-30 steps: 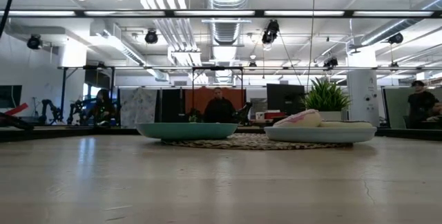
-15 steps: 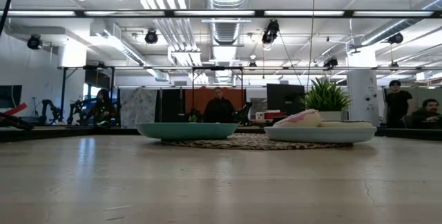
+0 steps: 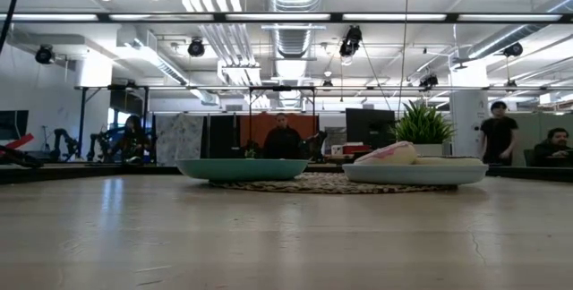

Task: Pick & Place donuts
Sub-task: Put the small yellow donut on the green plate

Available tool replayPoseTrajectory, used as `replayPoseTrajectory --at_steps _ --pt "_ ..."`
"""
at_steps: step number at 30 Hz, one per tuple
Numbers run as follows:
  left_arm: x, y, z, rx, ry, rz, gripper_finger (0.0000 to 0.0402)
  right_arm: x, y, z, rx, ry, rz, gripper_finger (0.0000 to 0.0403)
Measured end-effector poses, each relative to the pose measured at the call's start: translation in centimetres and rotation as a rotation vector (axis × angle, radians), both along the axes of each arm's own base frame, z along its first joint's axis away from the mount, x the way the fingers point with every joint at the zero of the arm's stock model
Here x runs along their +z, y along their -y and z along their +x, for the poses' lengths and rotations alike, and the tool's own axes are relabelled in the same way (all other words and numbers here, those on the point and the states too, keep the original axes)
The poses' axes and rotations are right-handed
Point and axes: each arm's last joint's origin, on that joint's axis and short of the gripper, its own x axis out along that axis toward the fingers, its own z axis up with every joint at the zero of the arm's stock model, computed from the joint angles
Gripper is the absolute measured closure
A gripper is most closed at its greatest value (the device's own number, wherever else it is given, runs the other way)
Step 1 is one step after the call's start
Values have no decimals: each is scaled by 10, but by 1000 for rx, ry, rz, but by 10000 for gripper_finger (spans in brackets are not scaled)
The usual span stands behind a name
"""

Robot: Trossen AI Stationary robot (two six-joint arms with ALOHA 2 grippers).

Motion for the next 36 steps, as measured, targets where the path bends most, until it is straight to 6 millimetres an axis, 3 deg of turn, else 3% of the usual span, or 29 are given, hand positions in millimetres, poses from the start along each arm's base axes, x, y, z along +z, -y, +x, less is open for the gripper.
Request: replayPoseTrajectory --at_steps 13,23,30,36 --pt "-1 0 0 10 -16 -4 397 0 1 1 -10 3 1 274" --pt "-6 -3 -2 80 -83 10 314 -5 4 -2 -78 -36 69 350" --pt "-18 -11 -14 278 -224 158 294 -16 12 -11 -277 -152 211 381" --pt "0 -11 -38 400 -156 223 294 -28 38 -14 -565 -240 327 384"
